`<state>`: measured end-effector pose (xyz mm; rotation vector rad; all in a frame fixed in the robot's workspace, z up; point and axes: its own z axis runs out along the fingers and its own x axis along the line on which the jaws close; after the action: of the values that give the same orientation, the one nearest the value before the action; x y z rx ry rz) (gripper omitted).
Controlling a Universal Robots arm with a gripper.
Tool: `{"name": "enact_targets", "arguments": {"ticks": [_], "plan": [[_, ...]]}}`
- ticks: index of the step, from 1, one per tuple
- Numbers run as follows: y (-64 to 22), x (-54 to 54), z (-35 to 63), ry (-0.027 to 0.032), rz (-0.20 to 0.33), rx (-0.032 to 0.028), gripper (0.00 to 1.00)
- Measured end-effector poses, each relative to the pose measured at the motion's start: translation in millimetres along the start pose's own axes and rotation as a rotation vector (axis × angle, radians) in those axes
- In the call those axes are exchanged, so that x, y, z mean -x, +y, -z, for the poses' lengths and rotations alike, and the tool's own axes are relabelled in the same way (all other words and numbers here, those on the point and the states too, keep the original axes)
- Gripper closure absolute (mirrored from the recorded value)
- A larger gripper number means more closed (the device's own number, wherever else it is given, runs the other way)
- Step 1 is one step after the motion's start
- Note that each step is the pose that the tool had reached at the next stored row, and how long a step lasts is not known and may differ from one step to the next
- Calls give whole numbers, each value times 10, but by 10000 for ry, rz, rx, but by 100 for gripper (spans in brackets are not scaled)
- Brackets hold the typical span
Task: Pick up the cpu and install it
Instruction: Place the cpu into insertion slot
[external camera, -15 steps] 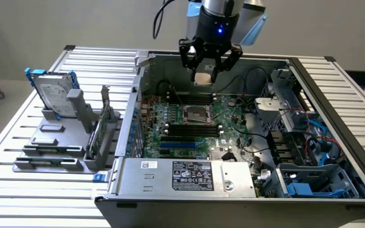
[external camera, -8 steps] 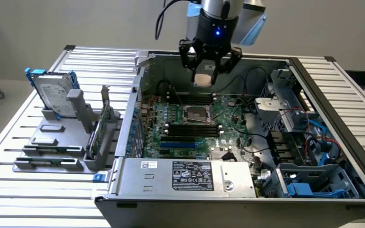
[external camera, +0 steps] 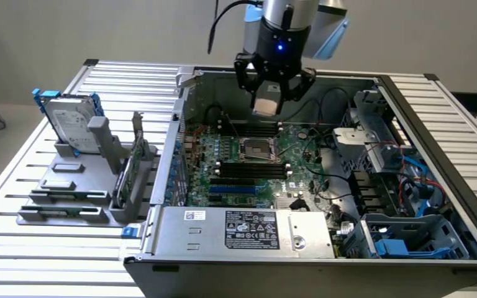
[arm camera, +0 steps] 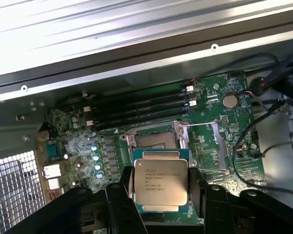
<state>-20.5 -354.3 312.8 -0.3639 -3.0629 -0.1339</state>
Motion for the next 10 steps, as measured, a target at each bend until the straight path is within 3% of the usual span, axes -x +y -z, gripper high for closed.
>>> {"name": "enact_targets", "arguments": {"ticks": [10], "plan": [[-7, 6, -92, -145, -1805, 116, 45]]}}
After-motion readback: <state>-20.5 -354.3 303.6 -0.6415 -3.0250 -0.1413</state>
